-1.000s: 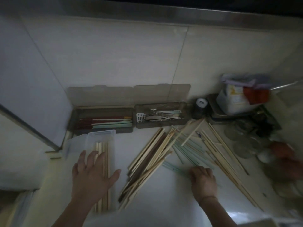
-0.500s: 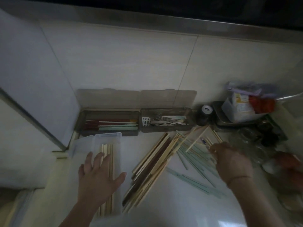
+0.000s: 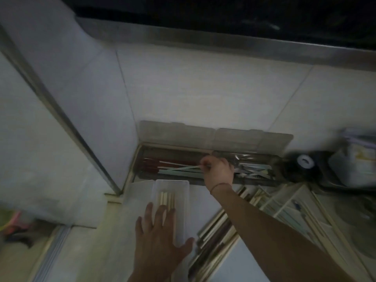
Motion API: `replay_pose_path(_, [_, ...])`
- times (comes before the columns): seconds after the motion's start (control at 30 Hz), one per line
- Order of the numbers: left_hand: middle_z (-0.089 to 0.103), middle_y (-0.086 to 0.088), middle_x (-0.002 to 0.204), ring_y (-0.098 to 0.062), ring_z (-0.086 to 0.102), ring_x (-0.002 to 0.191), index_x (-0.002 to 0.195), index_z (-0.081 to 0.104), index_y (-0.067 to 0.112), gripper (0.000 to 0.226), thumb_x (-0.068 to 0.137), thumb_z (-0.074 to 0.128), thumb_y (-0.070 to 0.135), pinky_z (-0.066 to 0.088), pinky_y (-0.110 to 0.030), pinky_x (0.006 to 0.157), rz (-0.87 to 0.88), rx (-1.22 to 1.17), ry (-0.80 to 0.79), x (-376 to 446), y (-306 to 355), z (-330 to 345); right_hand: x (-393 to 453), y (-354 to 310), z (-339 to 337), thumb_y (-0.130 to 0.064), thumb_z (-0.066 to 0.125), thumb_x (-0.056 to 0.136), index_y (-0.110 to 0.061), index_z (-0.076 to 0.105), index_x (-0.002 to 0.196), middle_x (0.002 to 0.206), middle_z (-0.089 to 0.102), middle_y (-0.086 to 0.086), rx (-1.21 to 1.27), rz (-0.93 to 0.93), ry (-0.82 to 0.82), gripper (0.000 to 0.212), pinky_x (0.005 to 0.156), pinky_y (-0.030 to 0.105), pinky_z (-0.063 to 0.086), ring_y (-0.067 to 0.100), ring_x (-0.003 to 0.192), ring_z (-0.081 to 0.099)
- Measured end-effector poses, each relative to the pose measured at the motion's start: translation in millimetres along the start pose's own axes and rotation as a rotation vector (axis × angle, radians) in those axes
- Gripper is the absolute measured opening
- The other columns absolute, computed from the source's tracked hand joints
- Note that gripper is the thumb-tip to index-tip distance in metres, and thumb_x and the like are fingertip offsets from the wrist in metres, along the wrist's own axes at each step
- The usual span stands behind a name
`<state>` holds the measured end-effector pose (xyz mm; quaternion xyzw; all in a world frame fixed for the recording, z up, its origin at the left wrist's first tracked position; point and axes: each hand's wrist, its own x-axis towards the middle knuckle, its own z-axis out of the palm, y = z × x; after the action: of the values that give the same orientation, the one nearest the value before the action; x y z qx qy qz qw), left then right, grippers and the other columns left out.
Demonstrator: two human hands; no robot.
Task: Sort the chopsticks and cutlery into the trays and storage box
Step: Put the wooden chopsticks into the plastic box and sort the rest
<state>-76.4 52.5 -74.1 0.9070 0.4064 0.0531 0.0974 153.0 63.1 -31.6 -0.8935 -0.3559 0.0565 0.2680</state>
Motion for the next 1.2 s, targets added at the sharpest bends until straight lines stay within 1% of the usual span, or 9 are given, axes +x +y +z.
replay_pose_path(0.13, [0.063, -0.008, 0.125, -0.042, 0.047, 0.130, 0.117, 0.068, 0.017, 0.090, 0.054, 0.057, 0.081, 0.044, -0.065, 0.092, 0.001, -0.009, 0.003, 0.9, -0.6, -1.4, 7.4, 4.7, 24.4, -0.016, 0.066, 0.079, -0.028, 0.071, 0.078, 0.086, 0.068, 0.001, -0.144, -0.048, -0.033, 0.013, 0.107, 0.046, 0.023, 0.027, 0.108, 0.055])
replay_pose_path(0.23, [0.063, -0.006, 0.127, -0.041, 0.046, 0.132, 0.118, 0.067, 0.018, 0.090, 0.054, 0.057, 0.081, 0.044, -0.065, 0.093, 0.000, -0.014, -0.002, 0.5, 0.2, -1.3, 8.7, 12.3, 27.2, -0.020, 0.064, 0.082, -0.028, 0.072, 0.084, 0.105, 0.069, 0.006, -0.219, -0.101, -0.100, 0.012, 0.115, 0.050, 0.003, 0.021, 0.129, 0.046])
replay_pose_path(0.3, [0.063, -0.007, 0.127, -0.041, 0.046, 0.132, 0.119, 0.067, 0.018, 0.090, 0.053, 0.057, 0.080, 0.044, -0.065, 0.093, 0.000, -0.010, -0.010, 0.5, 0.5, -0.9, 8.1, 21.3, 25.7, -0.022, 0.064, 0.084, -0.028, 0.072, 0.086, 0.109, 0.070, 0.005, -0.216, -0.146, -0.104, 0.010, 0.116, 0.051, 0.006, 0.020, 0.133, 0.043])
replay_pose_path(0.4, [0.062, -0.007, 0.127, -0.042, 0.044, 0.133, 0.119, 0.066, 0.018, 0.090, 0.054, 0.057, 0.080, 0.044, -0.065, 0.094, 0.004, 0.004, -0.026, 0.6, 0.2, -0.9, -3.9, 50.2, 11.9, -0.010, 0.071, 0.077, -0.022, 0.073, 0.083, 0.095, 0.073, 0.001, -0.020, -0.165, 0.092, 0.014, 0.105, 0.051, 0.037, 0.030, 0.118, 0.056])
replay_pose_path(0.47, [0.061, -0.007, 0.128, -0.042, 0.042, 0.133, 0.118, 0.066, 0.018, 0.089, 0.057, 0.056, 0.081, 0.043, -0.065, 0.094, 0.015, 0.022, -0.021, 0.2, -0.8, 0.5, -26.5, 85.9, -6.5, -0.012, 0.066, 0.078, -0.019, 0.073, 0.085, 0.091, 0.072, -0.001, 0.044, -0.126, 0.244, 0.012, 0.096, 0.043, 0.046, 0.030, 0.110, 0.058])
replay_pose_path(0.67, [0.060, -0.011, 0.129, -0.043, 0.039, 0.133, 0.119, 0.066, 0.015, 0.086, 0.064, 0.049, 0.079, 0.039, -0.063, 0.096, 0.035, 0.026, 0.027, -2.1, -4.0, 4.9, -146.7, 207.3, -60.3, -0.029, 0.047, 0.079, -0.012, 0.073, 0.083, 0.089, 0.070, 0.009, -0.223, 0.078, 0.394, 0.031, 0.081, 0.042, 0.044, 0.037, 0.088, 0.057])
replay_pose_path(0.8, [0.059, -0.010, 0.129, -0.043, 0.036, 0.134, 0.119, 0.066, 0.015, 0.086, 0.066, 0.045, 0.079, 0.038, -0.064, 0.097, 0.048, 0.023, 0.042, -3.5, -4.6, 5.5, -215.5, 263.6, -62.6, -0.036, 0.046, 0.074, -0.012, 0.074, 0.085, 0.095, 0.068, 0.011, -0.403, 0.190, 0.296, 0.039, 0.075, 0.044, 0.047, 0.039, 0.087, 0.055])
replay_pose_path(1.07, [0.055, -0.006, 0.133, -0.039, 0.030, 0.137, 0.122, 0.064, 0.019, 0.087, 0.067, 0.040, 0.082, 0.038, -0.060, 0.099, 0.005, 0.074, -0.009, -3.8, -4.6, 7.8, -256.4, 247.9, -62.6, -0.042, 0.043, 0.080, -0.030, 0.053, 0.102, 0.105, 0.066, 0.005, -0.326, 0.212, 0.276, 0.026, 0.073, 0.043, 0.045, 0.035, 0.096, 0.051])
replay_pose_path(1.2, [0.054, -0.004, 0.134, -0.037, 0.028, 0.138, 0.124, 0.064, 0.021, 0.089, 0.065, 0.040, 0.083, 0.036, -0.059, 0.100, -0.017, 0.049, -0.003, -3.9, -3.5, 7.5, -252.7, 243.0, -64.1, -0.043, 0.042, 0.077, -0.031, 0.060, 0.090, 0.100, 0.064, 0.003, -0.356, 0.292, 0.241, 0.025, 0.070, 0.041, 0.045, 0.030, 0.092, 0.045])
